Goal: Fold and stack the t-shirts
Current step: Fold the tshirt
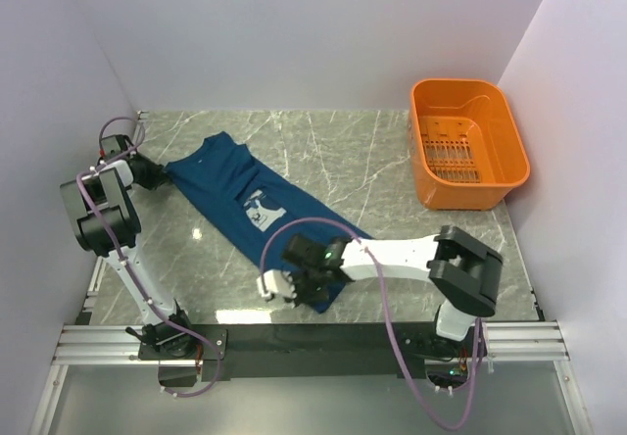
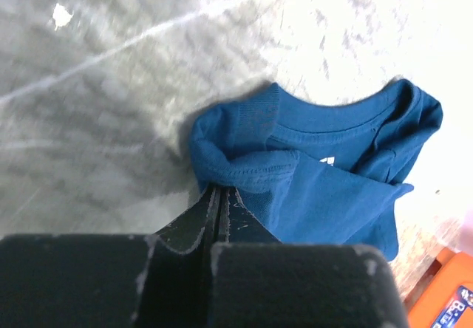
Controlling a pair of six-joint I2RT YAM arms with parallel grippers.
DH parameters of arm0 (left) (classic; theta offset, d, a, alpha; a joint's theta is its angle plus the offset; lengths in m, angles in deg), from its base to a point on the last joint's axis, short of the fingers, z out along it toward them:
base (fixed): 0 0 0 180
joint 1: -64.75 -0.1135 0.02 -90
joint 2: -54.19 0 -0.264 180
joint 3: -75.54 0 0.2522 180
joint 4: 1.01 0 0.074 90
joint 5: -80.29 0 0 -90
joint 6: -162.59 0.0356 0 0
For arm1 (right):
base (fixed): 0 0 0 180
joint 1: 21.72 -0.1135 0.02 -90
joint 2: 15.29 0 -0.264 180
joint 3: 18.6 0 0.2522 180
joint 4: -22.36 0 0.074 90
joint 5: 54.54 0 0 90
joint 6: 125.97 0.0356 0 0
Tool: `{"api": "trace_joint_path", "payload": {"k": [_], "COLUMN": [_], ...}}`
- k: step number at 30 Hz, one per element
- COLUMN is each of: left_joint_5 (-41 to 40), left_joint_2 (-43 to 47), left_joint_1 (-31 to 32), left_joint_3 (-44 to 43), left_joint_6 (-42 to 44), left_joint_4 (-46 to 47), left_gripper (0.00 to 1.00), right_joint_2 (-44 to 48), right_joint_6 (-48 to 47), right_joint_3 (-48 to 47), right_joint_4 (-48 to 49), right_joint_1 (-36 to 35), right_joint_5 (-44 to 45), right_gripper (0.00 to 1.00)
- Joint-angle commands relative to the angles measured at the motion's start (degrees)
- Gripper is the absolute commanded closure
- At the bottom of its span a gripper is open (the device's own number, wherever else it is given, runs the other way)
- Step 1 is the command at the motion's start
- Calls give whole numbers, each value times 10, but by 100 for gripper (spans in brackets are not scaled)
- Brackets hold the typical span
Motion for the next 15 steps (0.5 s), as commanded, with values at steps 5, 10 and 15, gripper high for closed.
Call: {"api": "trace_joint_path", "payload": {"k": [5, 10, 15], "left_joint_5": [-29, -36, -33], "left_joint_2": [87, 172, 256], "left_joint_1": [-25, -50, -55], "left_joint_3": [-3, 24, 87], "left_joint_6": [63, 80, 87], "left_joint_4": [-23, -31, -13], "left_gripper": [95, 65, 43], "right_joint_2": [-57, 14, 19], "right_joint_6": [63, 42, 26], "right_joint_3": [-100, -126, -199], "right_joint_4": [-59, -94, -138], "right_joint_1": [-71, -6, 125], "right_joint_5": [-39, -43, -81], "right_gripper": [66, 53, 51]}}
